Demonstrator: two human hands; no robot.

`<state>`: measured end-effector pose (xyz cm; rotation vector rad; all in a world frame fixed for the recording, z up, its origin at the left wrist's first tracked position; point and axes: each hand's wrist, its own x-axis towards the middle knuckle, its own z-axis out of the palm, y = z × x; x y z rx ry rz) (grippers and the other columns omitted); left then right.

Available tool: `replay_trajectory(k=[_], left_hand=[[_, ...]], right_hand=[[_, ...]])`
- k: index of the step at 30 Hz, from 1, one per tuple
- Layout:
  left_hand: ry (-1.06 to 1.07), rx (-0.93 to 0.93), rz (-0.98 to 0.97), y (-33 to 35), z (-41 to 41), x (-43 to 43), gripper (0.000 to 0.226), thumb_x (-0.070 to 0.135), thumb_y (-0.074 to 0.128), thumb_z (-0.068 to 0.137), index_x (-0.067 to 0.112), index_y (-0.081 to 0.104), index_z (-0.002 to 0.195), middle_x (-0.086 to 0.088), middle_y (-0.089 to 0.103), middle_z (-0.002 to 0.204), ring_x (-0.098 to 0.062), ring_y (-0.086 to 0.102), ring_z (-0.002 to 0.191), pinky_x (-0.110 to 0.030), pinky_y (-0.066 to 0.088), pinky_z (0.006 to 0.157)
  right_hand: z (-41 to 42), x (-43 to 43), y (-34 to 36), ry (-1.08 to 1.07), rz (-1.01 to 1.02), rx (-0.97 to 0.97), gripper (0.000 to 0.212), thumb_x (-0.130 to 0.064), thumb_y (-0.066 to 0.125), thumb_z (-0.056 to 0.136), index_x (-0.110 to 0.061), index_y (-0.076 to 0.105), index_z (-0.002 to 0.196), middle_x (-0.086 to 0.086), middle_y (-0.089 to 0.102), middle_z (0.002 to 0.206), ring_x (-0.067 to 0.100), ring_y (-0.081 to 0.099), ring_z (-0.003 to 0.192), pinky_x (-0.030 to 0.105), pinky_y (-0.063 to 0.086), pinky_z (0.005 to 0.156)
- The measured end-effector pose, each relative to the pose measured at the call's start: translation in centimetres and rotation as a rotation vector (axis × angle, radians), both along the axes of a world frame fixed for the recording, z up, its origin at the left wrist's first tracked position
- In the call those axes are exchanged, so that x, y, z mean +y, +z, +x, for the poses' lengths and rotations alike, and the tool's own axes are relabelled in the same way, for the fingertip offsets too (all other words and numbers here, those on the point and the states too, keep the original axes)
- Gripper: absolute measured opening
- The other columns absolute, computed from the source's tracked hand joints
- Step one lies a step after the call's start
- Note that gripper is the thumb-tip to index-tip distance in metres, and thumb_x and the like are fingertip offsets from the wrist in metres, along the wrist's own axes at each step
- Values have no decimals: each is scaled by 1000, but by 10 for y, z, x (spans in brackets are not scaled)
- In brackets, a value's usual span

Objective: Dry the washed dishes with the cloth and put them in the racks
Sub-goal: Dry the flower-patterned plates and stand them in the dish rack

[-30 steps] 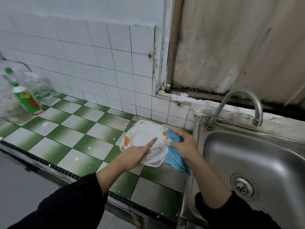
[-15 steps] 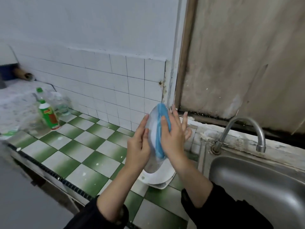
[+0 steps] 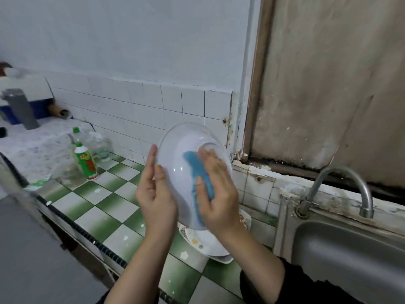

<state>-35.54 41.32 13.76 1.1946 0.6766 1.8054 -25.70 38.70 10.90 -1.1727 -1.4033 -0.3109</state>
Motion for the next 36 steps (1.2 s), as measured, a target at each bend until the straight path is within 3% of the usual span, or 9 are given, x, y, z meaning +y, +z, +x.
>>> replay_trajectory(k=[4, 12, 15, 17, 20, 24, 31, 33, 36], left_hand=[[-180, -49, -70, 16, -12, 8, 34, 12, 38, 104, 19, 53, 133, 26, 70, 98, 1, 64, 93, -15, 51, 84], [-182, -130, -60, 12, -20, 9, 31, 10, 41, 103, 28, 63, 117, 10, 65, 126, -13, 59, 118, -24, 47, 99], [-220, -78, -38, 14, -23, 4, 29, 9, 41, 102, 19, 63, 118, 23, 66, 119, -6, 60, 112, -20, 47, 95], [-235, 34, 29, 19, -20, -7, 29, 12, 45, 101, 15, 59, 126, 30, 64, 116, 1, 59, 110, -18, 45, 98], [-226, 189, 204, 22, -13, -26, 32, 18, 43, 95, 29, 57, 122, 33, 57, 125, 0, 54, 122, -19, 39, 106], [-221, 130, 199, 28, -10, -22, 32, 15, 42, 95, 27, 57, 121, 25, 60, 125, 2, 54, 122, -17, 40, 103], [-170, -253, -23, 44, -15, -7, 31, 7, 39, 103, 16, 56, 128, 13, 72, 88, -5, 64, 87, -21, 52, 82], [-160, -388, -71, 48, -19, -6, 33, 5, 37, 103, 15, 53, 131, 13, 73, 94, -2, 66, 90, -19, 52, 82], [-194, -416, -101, 50, -27, -7, 33, 8, 36, 104, 18, 54, 130, 14, 74, 96, -3, 67, 92, -20, 53, 81]], right_hand=[[40, 9, 16, 58, -285, 580, 43, -19, 44, 103, -40, 36, 140, -19, 27, 155, 5, 18, 148, 27, 15, 121], [20, -6, 13, 158, -129, -109, 48, -23, 45, 97, -26, 42, 145, -5, 31, 157, 14, 23, 148, 36, 12, 123], [38, 3, 29, 53, -167, 558, 41, -26, 51, 96, -37, 51, 136, -9, 48, 147, 11, 39, 140, 34, 26, 119], [46, 8, 54, 26, -207, 858, 29, -17, 51, 97, -26, 67, 120, -7, 69, 113, 13, 61, 108, 32, 47, 97], [34, -1, 85, 11, -234, 650, 23, -23, 51, 95, -22, 70, 108, -8, 67, 86, 13, 61, 85, 24, 47, 73], [-6, -18, 86, -59, -151, 63, 46, -31, 45, 92, -24, 58, 135, 2, 58, 139, 19, 47, 135, 43, 34, 114], [-29, -31, 13, -193, 17, -394, 47, -33, 43, 96, -30, 44, 143, 2, 35, 154, 26, 23, 148, 55, 16, 119], [-15, -28, -5, -192, 49, -276, 44, -38, 38, 100, -27, 42, 143, 2, 34, 154, 27, 23, 149, 52, 13, 120], [14, -24, 1, -40, -30, 412, 39, -33, 40, 104, -28, 42, 143, -5, 47, 146, 23, 37, 142, 35, 28, 116]])
